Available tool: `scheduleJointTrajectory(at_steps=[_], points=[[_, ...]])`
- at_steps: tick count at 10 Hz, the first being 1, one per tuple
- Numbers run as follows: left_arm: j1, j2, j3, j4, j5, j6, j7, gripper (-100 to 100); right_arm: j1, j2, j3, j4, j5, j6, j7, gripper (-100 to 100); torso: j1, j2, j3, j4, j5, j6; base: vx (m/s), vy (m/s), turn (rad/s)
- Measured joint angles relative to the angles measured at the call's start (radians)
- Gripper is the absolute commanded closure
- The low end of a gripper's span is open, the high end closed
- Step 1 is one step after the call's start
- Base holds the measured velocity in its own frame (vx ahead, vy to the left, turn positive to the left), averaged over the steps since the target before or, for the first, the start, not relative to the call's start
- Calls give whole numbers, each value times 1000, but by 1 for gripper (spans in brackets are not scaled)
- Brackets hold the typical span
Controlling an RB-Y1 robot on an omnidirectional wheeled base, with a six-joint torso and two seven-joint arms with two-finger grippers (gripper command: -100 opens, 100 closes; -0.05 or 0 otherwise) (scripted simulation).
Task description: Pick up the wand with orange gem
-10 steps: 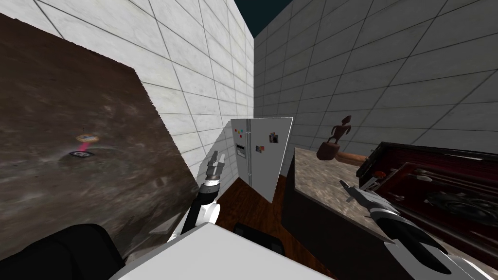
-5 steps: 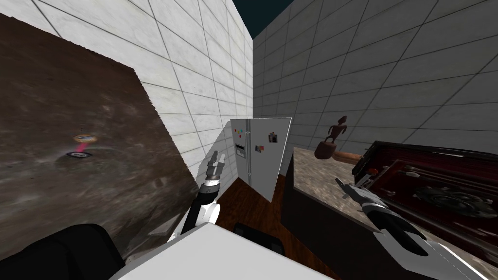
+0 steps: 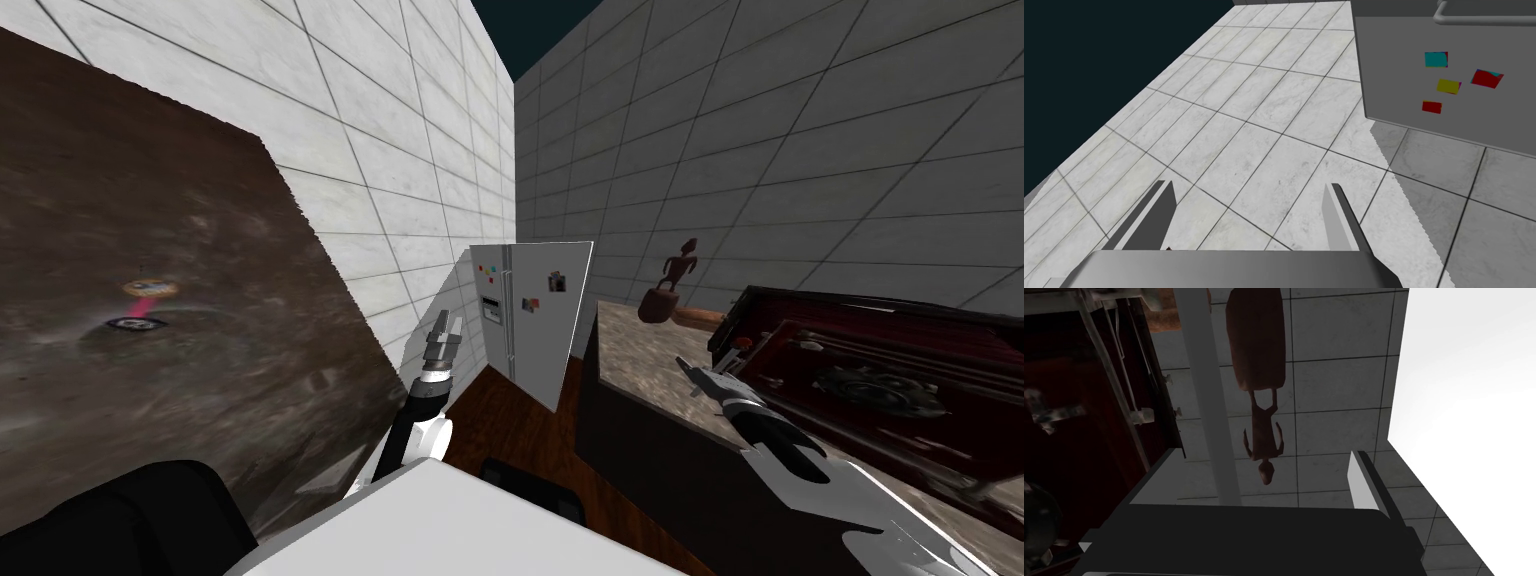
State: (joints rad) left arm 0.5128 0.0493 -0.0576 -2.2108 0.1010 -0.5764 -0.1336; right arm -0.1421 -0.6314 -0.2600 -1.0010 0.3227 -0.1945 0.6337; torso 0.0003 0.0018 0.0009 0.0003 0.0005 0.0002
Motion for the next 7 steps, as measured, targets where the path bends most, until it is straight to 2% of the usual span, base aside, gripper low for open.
scheduleJointTrajectory(at_steps=[2, 3, 5, 7], points=[[0, 0, 0, 0, 0, 0, 0, 0, -72, -16, 29, 80, -13, -26, 19, -100, 0, 0, 0, 0, 0, 0, -25, 13, -16], [0, 0, 0, 0, 0, 0, 0, 0, -84, -19, 33, 101, -15, -24, 18, -100, 0, 0, 0, 0, 0, 0, -27, 4, -101], [0, 0, 0, 0, 0, 0, 0, 0, -137, -31, 60, 143, -27, -36, 32, -100, 0, 0, 0, 0, 0, 0, -21, 12, -34], [0, 0, 0, 0, 0, 0, 0, 0, -168, -30, 59, 202, -27, -52, 39, -100, -1, -1, -1, 0, 0, 0, -11, 5, -54]])
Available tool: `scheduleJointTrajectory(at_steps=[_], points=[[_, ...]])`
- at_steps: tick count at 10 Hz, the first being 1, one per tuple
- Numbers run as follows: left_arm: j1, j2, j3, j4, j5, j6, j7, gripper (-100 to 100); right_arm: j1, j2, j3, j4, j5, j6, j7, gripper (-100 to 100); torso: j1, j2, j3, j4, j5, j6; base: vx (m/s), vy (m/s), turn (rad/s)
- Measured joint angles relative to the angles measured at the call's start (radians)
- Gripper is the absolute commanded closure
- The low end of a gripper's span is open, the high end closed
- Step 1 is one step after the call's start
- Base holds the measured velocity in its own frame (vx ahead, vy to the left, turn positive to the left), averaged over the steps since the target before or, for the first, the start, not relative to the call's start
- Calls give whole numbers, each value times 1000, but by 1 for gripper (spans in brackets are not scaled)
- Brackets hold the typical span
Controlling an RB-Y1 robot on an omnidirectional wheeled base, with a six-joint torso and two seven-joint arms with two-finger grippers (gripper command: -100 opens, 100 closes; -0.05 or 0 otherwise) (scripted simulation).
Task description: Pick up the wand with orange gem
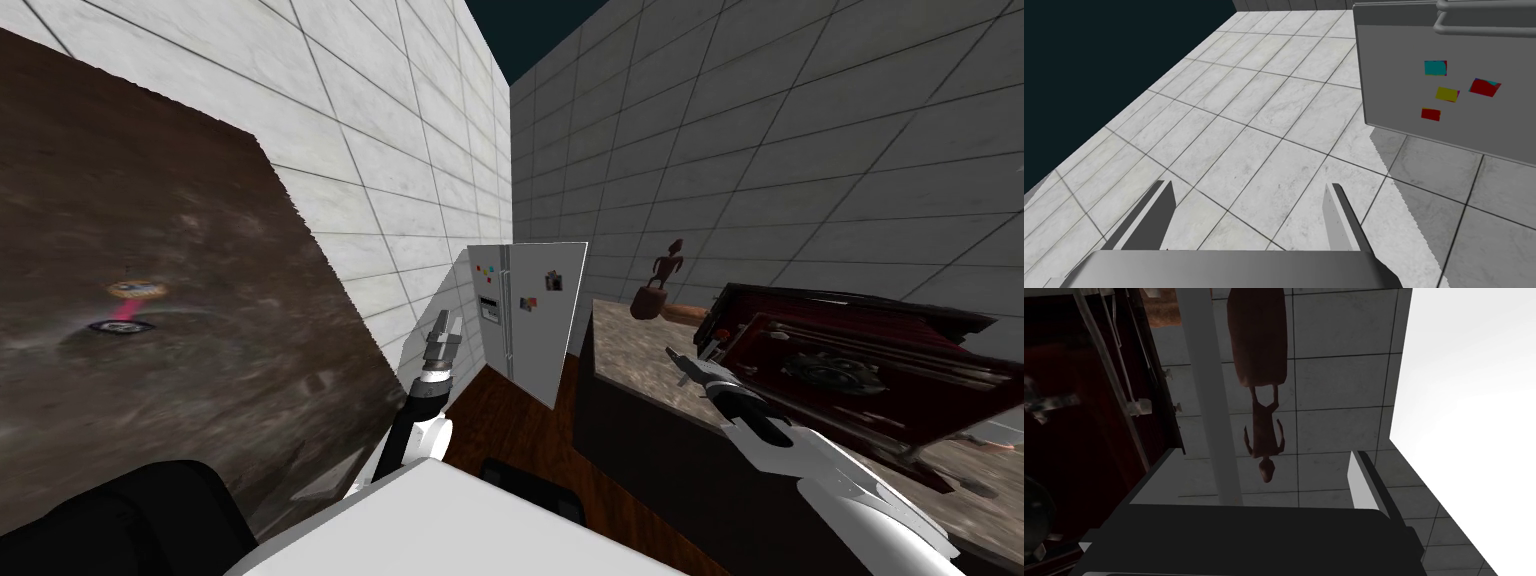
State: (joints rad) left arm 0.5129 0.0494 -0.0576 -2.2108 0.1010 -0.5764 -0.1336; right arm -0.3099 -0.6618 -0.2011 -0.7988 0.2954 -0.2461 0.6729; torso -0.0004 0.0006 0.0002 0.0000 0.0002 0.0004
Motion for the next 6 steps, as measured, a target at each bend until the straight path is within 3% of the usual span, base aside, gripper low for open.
scheduleJointTrajectory(at_steps=[4, 5, 6], points=[[0, 0, 0, 0, 0, 0, 0, 0, -140, -15, 44, 173, -19, -58, 49, -100, 1, 2, 1, 1, 0, 0, -31, 14, -54], [0, 0, 0, 0, 0, 0, 0, 0, -143, -16, 45, 176, -20, -57, 49, 100, 1, 1, 1, 0, 0, 0, 0, 0, 0], [0, 0, 0, 0, 0, 0, 0, 0, -142, -16, 45, 176, -20, -57, 49, 100, 0, 0, 0, 0, 0, 0, -1, -3, -14]])
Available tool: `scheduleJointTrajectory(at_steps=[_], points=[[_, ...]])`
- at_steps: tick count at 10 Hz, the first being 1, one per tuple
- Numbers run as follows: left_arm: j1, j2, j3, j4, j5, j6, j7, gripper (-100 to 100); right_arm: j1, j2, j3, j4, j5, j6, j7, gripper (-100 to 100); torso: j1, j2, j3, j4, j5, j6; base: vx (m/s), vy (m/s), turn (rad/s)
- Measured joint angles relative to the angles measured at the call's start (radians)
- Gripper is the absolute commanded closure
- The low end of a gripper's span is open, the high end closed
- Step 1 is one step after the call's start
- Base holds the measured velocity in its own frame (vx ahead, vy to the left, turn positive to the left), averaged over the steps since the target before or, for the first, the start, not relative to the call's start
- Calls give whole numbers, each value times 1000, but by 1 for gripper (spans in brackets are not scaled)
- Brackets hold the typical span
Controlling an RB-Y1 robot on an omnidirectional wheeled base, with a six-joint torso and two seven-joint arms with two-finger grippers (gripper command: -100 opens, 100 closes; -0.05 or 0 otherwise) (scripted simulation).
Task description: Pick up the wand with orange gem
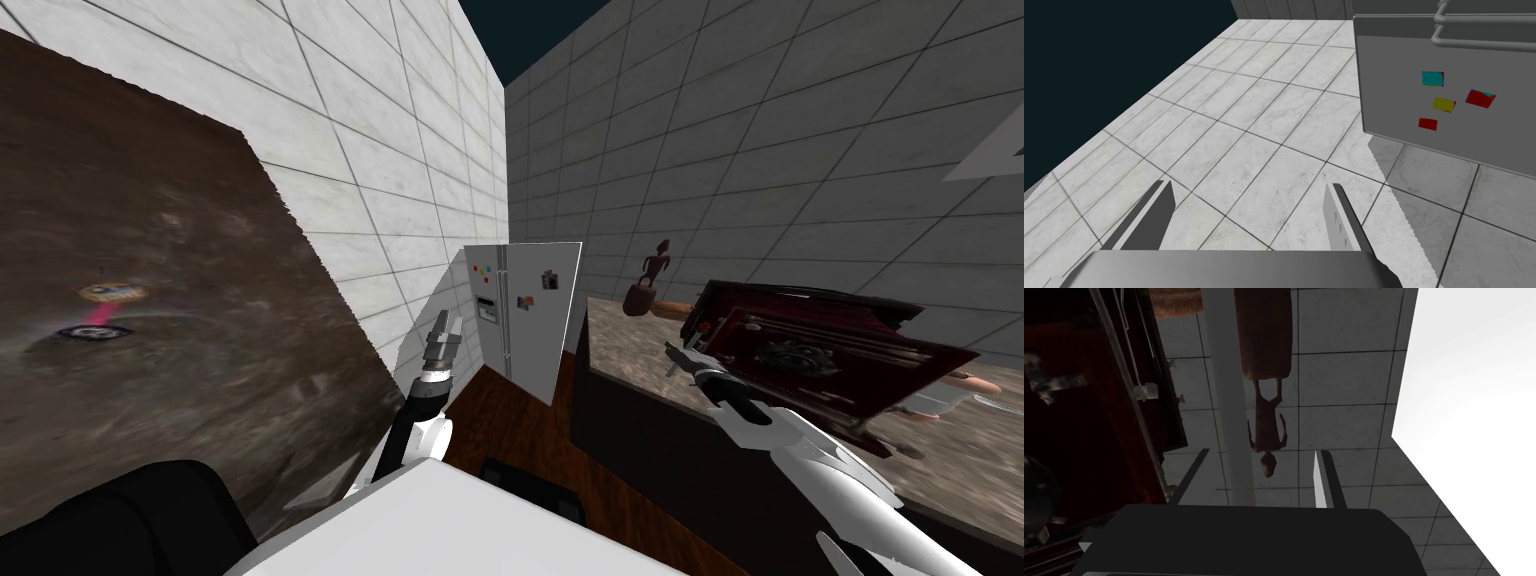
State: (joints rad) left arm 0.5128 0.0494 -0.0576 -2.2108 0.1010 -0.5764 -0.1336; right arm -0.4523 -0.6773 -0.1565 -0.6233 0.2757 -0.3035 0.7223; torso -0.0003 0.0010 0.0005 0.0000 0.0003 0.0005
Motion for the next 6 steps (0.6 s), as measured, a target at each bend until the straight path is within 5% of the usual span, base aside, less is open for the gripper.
scheduleJointTrajectory(at_steps=[3, 4, 5, 6], points=[[0, 0, 0, 0, 0, 0, 0, 0, 0, -1, 0, 0, 1, 0, 1, 100, -1, -1, 0, 0, -1, 0, 0, 0, 4], [0, 0, 0, 0, 0, 0, 0, 0, 0, -1, 0, 0, 1, 0, 1, 0, -1, -1, 0, 0, -1, 0, 0, 0, 0], [0, 0, 0, 0, 0, 0, 0, 0, 0, -1, 0, 0, 1, 0, 2, 100, -1, -1, 0, 0, -1, 0, 25, -16, 109], [0, 0, 0, 0, 0, 0, 0, 0, 29, 3, -11, -31, 5, 17, -10, 100, -2, -2, -1, -1, -2, -1, 39, -19, 68]])
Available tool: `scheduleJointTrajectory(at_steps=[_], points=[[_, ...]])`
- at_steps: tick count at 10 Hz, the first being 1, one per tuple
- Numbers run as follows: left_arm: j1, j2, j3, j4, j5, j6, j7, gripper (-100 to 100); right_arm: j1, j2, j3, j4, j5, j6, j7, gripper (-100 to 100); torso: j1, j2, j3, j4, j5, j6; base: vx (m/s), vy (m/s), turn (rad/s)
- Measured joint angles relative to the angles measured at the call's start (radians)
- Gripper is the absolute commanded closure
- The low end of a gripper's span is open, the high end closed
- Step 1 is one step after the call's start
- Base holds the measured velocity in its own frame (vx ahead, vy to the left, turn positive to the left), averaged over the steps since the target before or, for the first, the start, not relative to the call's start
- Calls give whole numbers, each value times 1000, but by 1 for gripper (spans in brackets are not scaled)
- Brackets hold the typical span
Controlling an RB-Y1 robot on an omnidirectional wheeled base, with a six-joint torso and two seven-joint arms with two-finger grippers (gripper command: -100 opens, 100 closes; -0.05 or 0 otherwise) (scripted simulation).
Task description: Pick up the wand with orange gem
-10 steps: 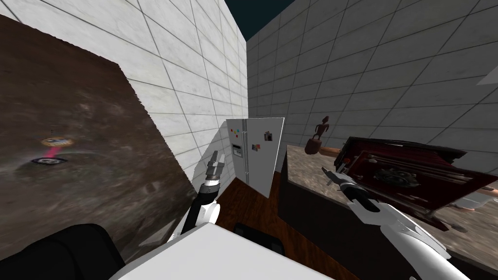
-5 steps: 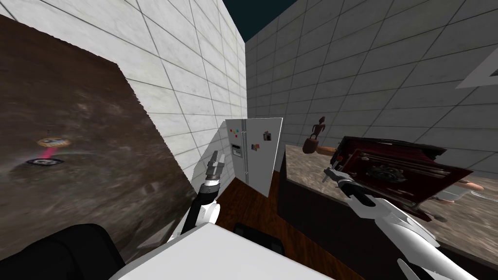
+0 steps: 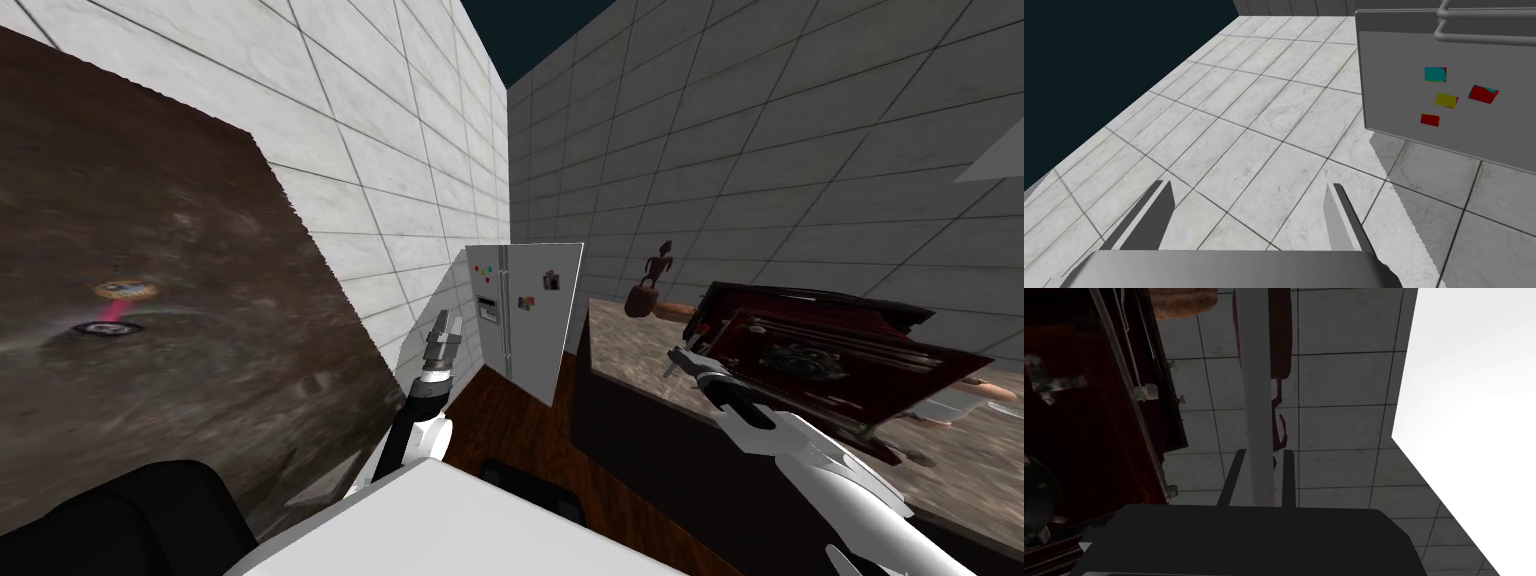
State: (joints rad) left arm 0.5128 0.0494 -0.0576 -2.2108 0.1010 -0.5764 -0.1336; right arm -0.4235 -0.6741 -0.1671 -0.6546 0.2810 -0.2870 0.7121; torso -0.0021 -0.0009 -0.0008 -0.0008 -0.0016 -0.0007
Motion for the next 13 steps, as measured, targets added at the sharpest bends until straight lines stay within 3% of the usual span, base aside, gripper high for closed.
scheduleJointTrajectory(at_steps=[5, 13], points=[[0, 0, 0, 0, 0, 0, 0, 0, 160, 23, -56, -200, 24, 74, -56, 100, 0, -6, -6, -5, -6, -4, 35, -15, 68], [0, 0, 0, 0, 0, 0, 0, 0, 378, 59, -136, -437, 60, 142, -116, 100, -4, -8, -11, -13, -14, -3, 26, -13, 61]])
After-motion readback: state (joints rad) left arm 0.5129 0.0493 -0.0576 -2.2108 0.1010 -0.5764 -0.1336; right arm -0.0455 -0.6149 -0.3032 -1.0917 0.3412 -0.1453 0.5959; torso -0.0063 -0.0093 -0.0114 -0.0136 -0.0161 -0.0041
